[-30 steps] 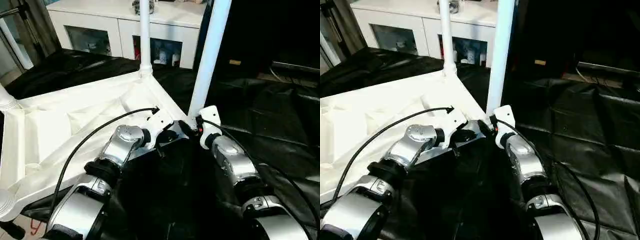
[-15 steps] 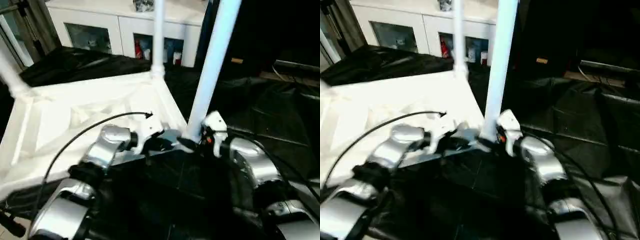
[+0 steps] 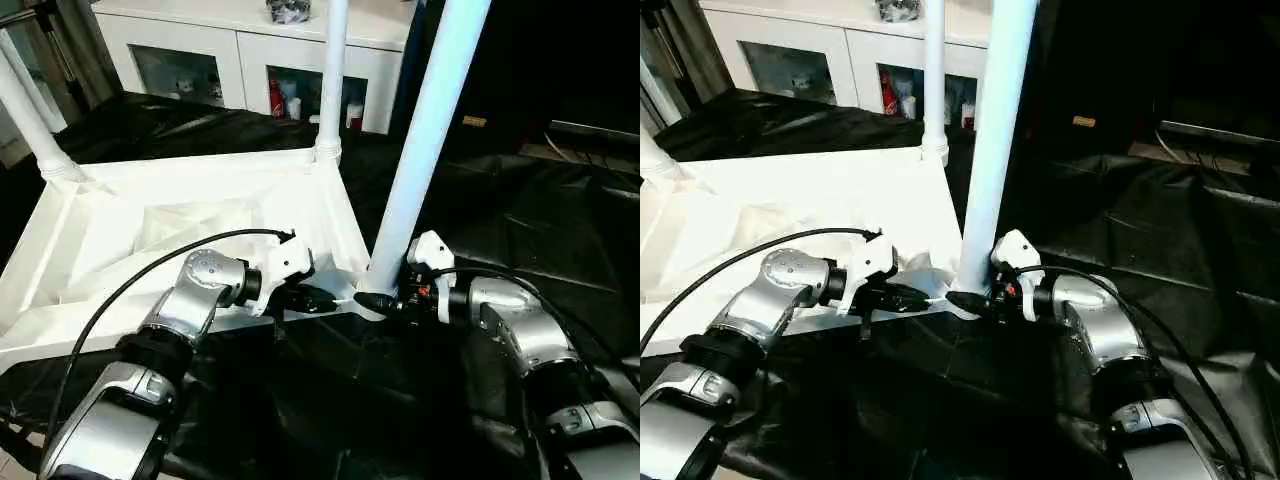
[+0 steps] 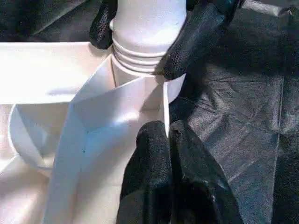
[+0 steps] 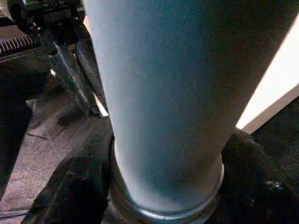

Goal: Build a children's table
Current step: Rotate leg to tighten

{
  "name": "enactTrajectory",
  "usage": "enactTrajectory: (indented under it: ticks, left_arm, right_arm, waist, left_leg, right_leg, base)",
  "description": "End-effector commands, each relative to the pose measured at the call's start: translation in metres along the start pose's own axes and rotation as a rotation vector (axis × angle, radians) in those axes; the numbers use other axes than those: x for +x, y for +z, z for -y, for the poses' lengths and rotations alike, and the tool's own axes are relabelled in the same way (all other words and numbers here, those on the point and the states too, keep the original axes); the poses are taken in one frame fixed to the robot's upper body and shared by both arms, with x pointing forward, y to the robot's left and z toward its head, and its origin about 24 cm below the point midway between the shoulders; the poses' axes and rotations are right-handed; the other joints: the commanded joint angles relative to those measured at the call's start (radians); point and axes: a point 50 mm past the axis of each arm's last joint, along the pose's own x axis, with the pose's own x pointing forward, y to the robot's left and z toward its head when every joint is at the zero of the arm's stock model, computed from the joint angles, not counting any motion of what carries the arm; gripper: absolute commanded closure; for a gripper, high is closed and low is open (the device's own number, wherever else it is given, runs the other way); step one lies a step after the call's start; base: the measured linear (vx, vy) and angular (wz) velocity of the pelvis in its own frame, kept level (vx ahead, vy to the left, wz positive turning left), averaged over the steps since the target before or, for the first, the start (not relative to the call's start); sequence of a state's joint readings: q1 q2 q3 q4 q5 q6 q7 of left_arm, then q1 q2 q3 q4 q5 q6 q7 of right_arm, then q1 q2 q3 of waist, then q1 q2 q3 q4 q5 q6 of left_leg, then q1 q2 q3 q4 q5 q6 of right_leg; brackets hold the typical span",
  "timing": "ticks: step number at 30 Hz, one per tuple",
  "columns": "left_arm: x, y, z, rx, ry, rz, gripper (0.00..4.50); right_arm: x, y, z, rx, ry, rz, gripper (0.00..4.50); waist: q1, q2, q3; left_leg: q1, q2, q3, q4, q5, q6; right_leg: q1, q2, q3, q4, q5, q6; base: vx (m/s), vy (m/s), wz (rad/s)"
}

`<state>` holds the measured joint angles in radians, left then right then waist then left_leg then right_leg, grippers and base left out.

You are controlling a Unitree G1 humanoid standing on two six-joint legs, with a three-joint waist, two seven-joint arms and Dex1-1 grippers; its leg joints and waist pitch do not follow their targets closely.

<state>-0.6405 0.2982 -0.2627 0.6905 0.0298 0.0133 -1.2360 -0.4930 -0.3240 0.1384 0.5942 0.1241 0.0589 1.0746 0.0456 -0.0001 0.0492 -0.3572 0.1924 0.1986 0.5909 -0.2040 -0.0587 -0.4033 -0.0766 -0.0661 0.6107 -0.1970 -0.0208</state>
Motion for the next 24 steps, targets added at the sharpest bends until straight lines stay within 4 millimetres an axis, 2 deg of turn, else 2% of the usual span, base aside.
enactTrajectory:
  ticks: [1,4,6,7,8,9,10,11,12,14,16,17,18,20,21,24]
  left_arm:
    - [0.004,0.002,0.004,0.012,-0.023,0.017,4.50]
    - [0.006,0.002,0.003,0.010,-0.003,0.013,4.50]
    - [0.010,0.003,-0.003,-0.002,0.072,0.003,4.50]
    - [0.010,0.003,-0.003,-0.002,0.072,0.003,4.50]
    - [0.012,0.003,-0.006,-0.013,0.118,-0.002,4.50]
    - [0.018,0.006,-0.013,-0.044,0.211,-0.005,4.50]
    - [0.018,0.007,-0.013,-0.046,0.216,-0.005,4.50]
    - [0.024,0.010,-0.017,-0.069,0.272,-0.001,4.50]
    - [0.026,0.011,-0.018,-0.075,0.286,0.002,4.50]
    - [0.034,0.016,-0.019,-0.091,0.327,0.011,4.50]
    - [0.044,0.022,-0.020,-0.102,0.355,0.019,4.50]
    - [0.046,0.024,-0.019,-0.100,0.359,0.019,4.50]
    - [0.054,0.028,-0.016,-0.082,0.344,0.022,4.50]
    - [0.056,0.029,-0.015,-0.078,0.336,0.025,4.50]
    - [0.057,0.030,-0.015,-0.077,0.335,0.025,4.50]
    - [0.058,0.029,-0.013,-0.055,0.309,0.023,4.50]
  right_arm:
    - [0.006,-0.005,-0.007,0.027,0.027,0.000,1.78]
    - [0.008,-0.006,-0.008,0.038,0.010,0.002,1.80]
    - [0.013,-0.011,-0.002,0.058,-0.114,-0.008,1.80]
    - [0.013,-0.011,-0.002,0.058,-0.114,-0.008,1.80]
    - [0.016,-0.013,0.002,0.070,-0.191,-0.014,1.80]
    - [0.021,-0.017,0.011,0.122,-0.359,-0.026,1.80]
    - [0.021,-0.017,0.011,0.125,-0.367,-0.026,1.80]
    - [0.026,-0.020,0.014,0.171,-0.463,-0.023,1.80]
    - [0.028,-0.020,0.015,0.185,-0.487,-0.019,1.80]
    - [0.038,-0.020,0.013,0.233,-0.543,-0.009,1.81]
    - [0.050,-0.020,0.008,0.257,-0.588,-0.015,1.81]
    - [0.055,-0.019,0.006,0.255,-0.589,-0.016,1.81]
    - [0.069,-0.014,-0.003,0.195,-0.547,-0.023,1.81]
    - [0.073,-0.012,-0.006,0.173,-0.528,-0.021,1.81]
    - [0.075,-0.011,-0.008,0.168,-0.514,-0.011,1.11]
    - [0.077,-0.008,-0.007,0.169,-0.507,0.013,1.11]
  waist:
    - [0.005,-0.009,-0.062]
    - [0.005,-0.008,-0.061]
    - [0.000,-0.007,-0.059]
    - [-0.002,-0.009,-0.057]
    - [-0.007,-0.009,-0.056]
    - [-0.014,-0.007,-0.052]
    - [-0.014,-0.007,-0.052]
    - [-0.015,-0.010,-0.055]
    - [-0.014,-0.008,-0.052]
    - [-0.014,-0.008,-0.055]
    - [-0.013,-0.007,-0.057]
    - [-0.013,-0.007,-0.057]
    - [-0.012,-0.008,-0.058]
    - [-0.011,-0.009,-0.060]
    - [-0.010,-0.008,-0.059]
    - [-0.010,-0.008,-0.056]
  left_leg:
    - [0.002,0.048,-0.016,-0.062,-0.106,0.095]
    - [0.004,0.048,-0.017,-0.062,-0.114,0.092]
    - [0.005,0.047,-0.018,-0.065,-0.134,0.075]
    - [0.006,0.046,-0.019,-0.066,-0.143,0.069]
    - [0.006,0.044,-0.020,-0.067,-0.151,0.058]
    - [0.011,0.042,-0.019,-0.070,-0.176,0.038]
    - [0.011,0.042,-0.019,-0.070,-0.176,0.038]
    - [0.013,0.039,-0.021,-0.068,-0.185,0.020]
    - [0.012,0.040,-0.022,-0.070,-0.188,0.019]
    - [0.010,0.041,-0.022,-0.070,-0.182,0.024]
    - [0.012,0.042,-0.022,-0.071,-0.166,0.027]
    - [0.009,0.040,-0.021,-0.069,-0.155,0.033]
    - [0.008,0.040,-0.021,-0.068,-0.144,0.038]
    - [0.005,0.039,-0.020,-0.067,-0.132,0.051]
    - [0.007,0.040,-0.020,-0.067,-0.138,0.057]
    - [0.008,0.040,-0.019,-0.068,-0.162,0.057]
  right_leg:
    - [0.057,-0.073,0.050,-0.061,-0.064,-0.276]
    - [0.055,-0.073,0.050,-0.064,-0.085,-0.273]
    - [0.052,-0.075,0.051,-0.068,-0.124,-0.265]
    - [0.052,-0.074,0.051,-0.071,-0.142,-0.260]
    - [0.052,-0.075,0.052,-0.075,-0.176,-0.250]
    - [0.045,-0.073,0.052,-0.082,-0.229,-0.244]
    - [0.045,-0.073,0.052,-0.082,-0.229,-0.244]
    - [0.048,-0.076,0.052,-0.086,-0.288,-0.223]
    - [0.047,-0.077,0.053,-0.089,-0.296,-0.218]
    - [0.049,-0.074,0.053,-0.087,-0.274,-0.210]
    - [0.048,-0.073,0.053,-0.083,-0.221,-0.222]
    - [0.049,-0.072,0.053,-0.080,-0.193,-0.228]
    - [0.052,-0.074,0.053,-0.078,-0.171,-0.230]
    - [0.055,-0.074,0.053,-0.075,-0.140,-0.235]
    - [0.053,-0.075,0.053,-0.076,-0.144,-0.239]
    - [0.052,-0.075,0.053,-0.081,-0.180,-0.239]
  base:
    - [0.000,0.000,0.00]
    - [0.000,0.000,0.00]
    - [0.000,0.000,0.00]
    - [0.000,0.000,0.00]
    - [0.000,0.000,0.00]
    - [0.000,0.000,0.00]
    - [0.000,0.000,0.00]
    - [0.000,0.000,0.00]
    - [0.000,0.000,0.00]
    - [0.000,0.000,0.00]
    - [0.000,0.000,0.00]
    - [0.000,0.000,0.00]
    - [0.000,0.000,0.00]
    - [0.000,0.000,0.00]
    - [0.000,0.000,0.00]
    - [0.000,0.000,0.00]
